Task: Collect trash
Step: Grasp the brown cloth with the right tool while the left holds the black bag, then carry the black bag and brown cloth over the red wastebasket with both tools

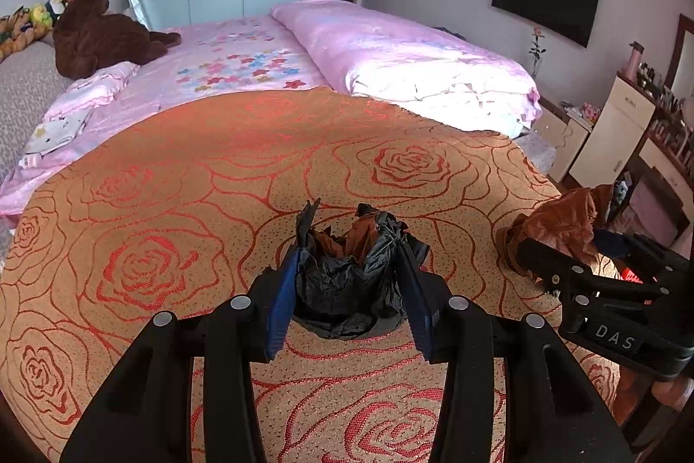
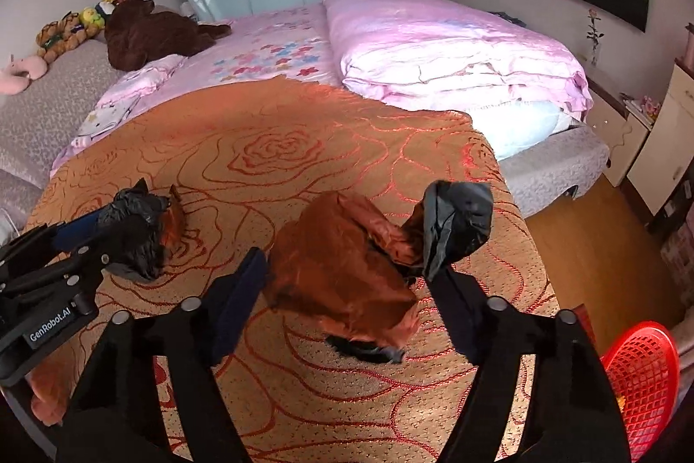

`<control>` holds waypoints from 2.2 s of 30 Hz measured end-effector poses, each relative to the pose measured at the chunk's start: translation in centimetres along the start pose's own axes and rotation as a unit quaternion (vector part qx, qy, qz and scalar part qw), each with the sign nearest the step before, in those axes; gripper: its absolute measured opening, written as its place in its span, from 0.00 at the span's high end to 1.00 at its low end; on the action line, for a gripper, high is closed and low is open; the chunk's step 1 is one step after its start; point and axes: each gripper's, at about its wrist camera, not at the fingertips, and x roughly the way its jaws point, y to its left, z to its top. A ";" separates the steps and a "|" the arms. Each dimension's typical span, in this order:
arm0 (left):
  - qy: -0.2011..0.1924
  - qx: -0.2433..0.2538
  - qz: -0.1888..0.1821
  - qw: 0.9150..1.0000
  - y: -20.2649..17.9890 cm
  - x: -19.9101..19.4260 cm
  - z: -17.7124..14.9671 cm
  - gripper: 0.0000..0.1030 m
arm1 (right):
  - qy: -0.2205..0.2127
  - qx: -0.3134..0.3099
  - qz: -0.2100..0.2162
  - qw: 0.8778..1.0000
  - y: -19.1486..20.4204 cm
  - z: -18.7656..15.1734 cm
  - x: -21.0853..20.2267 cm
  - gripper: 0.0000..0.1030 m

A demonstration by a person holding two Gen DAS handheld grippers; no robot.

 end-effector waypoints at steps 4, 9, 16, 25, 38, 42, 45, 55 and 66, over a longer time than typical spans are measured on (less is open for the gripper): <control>0.000 0.001 0.001 1.000 0.0 0.0 0.0 0.58 | 0.001 -0.011 0.001 1.000 0.2 -0.5 -0.3 0.42; -0.002 0.002 0.000 1.000 0.0 -0.1 0.0 0.59 | -0.003 -0.017 0.002 1.000 0.6 -1.5 -1.2 0.45; -0.005 0.013 -0.002 1.000 -0.6 -0.4 0.1 0.59 | 0.007 -0.002 0.001 1.000 -0.3 -3.2 -2.5 0.59; -0.010 0.018 -0.007 1.000 -1.0 -0.7 -0.2 0.59 | 0.007 -0.005 0.028 1.000 -0.7 -5.2 -4.7 0.63; -0.011 0.014 -0.010 1.000 -0.9 -0.8 -0.3 0.59 | -0.016 -0.002 0.033 0.999 -0.9 -4.1 -6.1 0.10; -0.012 0.010 -0.010 1.000 -0.8 -0.9 -0.4 0.59 | -0.006 -0.025 0.038 0.999 0.5 -3.3 -5.0 0.10; -0.012 0.012 -0.010 1.000 -0.8 -0.9 -0.3 0.59 | 0.008 -0.037 0.033 0.999 1.1 -3.3 -3.8 0.15; -0.017 0.020 -0.007 1.000 -1.3 -1.2 -0.4 0.60 | 0.016 -0.048 0.020 0.999 1.1 -4.3 -3.9 0.43; -0.029 0.032 -0.018 0.999 -3.1 -3.3 -0.9 0.60 | -0.005 -0.001 0.020 1.000 -1.2 -4.4 -6.6 0.44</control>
